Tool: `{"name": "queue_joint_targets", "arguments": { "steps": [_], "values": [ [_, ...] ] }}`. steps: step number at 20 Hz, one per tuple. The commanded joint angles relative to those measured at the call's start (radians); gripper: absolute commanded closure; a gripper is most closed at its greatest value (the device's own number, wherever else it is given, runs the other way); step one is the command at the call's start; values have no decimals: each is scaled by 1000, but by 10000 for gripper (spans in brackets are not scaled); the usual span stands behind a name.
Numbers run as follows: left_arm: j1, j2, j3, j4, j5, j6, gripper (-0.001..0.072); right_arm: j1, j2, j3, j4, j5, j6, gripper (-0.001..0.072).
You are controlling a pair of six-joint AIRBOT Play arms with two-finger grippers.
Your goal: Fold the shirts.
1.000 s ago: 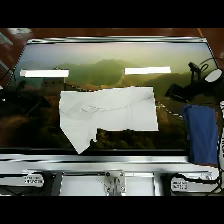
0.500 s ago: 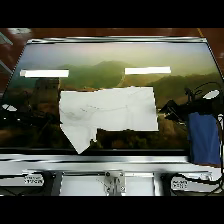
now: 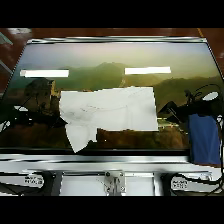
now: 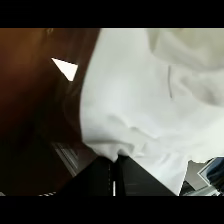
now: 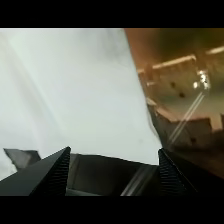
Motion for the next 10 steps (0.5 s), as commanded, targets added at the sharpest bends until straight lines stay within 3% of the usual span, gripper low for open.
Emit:
{"name": "queue_joint_targets", "arguments": {
  "steps": [1,10],
  "values": [
    [-9,17,0,-20,-3,39,670,23,0,-40,-63,11,35,37],
    [-8,95,0,-21,-28,88,670,60,-71,-110,1,-65,39,38]
  ]
}}
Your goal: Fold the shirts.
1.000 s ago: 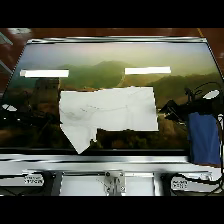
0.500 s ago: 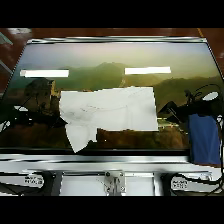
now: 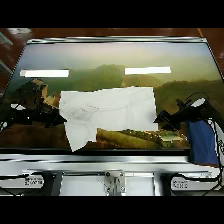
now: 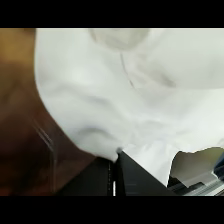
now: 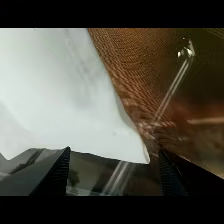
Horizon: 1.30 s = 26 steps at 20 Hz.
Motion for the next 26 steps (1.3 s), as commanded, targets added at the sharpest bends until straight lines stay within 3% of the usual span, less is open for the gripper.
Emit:
{"name": "queue_joint_targets", "arguments": {
  "steps": [1,6,7,9,10,13,18,23,26],
  "values": [
    [0,18,0,-1,-5,14,670,5,-32,-8,58,-30,7,38],
    [0,21,25,-2,-5,14,670,85,-45,-8,59,-82,32,59],
    [0,22,40,-2,-6,13,670,113,-47,-8,55,-88,31,180],
    [0,22,74,-1,-18,13,671,143,-45,-1,56,-97,16,554],
    [0,24,97,-1,-29,14,672,145,-39,8,66,-89,4,649],
    [0,103,201,0,-36,14,674,145,40,89,75,-46,-98,652],
    [-2,392,574,-1,-34,18,672,145,368,417,51,-100,-243,652],
    [0,644,1028,7,130,39,671,145,710,716,-96,-359,-145,652],
    [0,751,1149,82,163,-12,671,145,843,816,-200,-338,-59,652]
  ]
}}
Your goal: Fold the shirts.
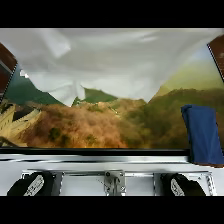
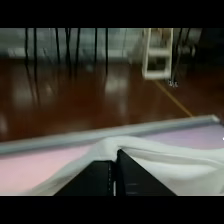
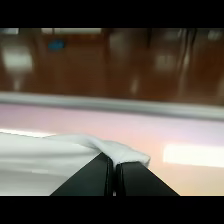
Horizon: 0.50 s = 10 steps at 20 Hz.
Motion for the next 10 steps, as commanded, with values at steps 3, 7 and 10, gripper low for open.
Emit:
{"name": "queue_joint_targets", "arguments": {
  "steps": [3,7,10],
  "values": [
    [1,211,172,214,31,-171,671,1,247,131,-184,34,155,652],
    [1,279,172,342,-210,-210,672,1,329,131,-300,248,205,652],
    [1,276,172,362,-436,-222,671,1,339,131,-390,449,214,651]
  ]
}}
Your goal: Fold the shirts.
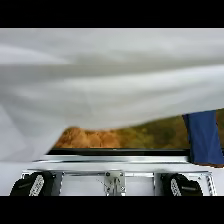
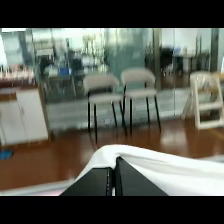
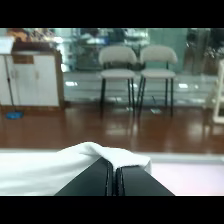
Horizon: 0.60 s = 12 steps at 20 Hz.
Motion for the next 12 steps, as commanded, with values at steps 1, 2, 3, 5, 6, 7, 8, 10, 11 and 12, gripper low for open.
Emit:
{"name": "queue_joint_targets", "arguments": {
  "steps": [1,2,3,5,6,7,8,10,11,12],
  "values": [
    [1,17,6,62,-252,-28,671,1,27,5,-130,245,28,652],
    [1,16,3,63,-269,-28,671,1,24,5,-153,277,29,652],
    [1,15,-2,63,-277,-28,671,1,18,5,-178,303,29,652],
    [1,2,-23,63,-335,-28,671,1,-13,5,-224,382,27,652],
    [1,-8,-47,63,-384,-27,671,1,-40,3,-240,445,20,652],
    [1,-20,-84,63,-425,-27,671,1,-77,-6,-249,525,-3,652],
    [1,-31,-139,71,-447,-27,671,1,-114,-24,-249,601,-31,652],
    [0,-52,-283,89,-441,-26,671,1,-190,-112,-247,639,-51,652],
    [1,-65,-365,88,-414,-24,670,2,-227,-179,-235,612,-52,652],
    [0,-85,-459,88,-367,-7,671,2,-266,-254,-215,547,-51,652]
  ]
}}
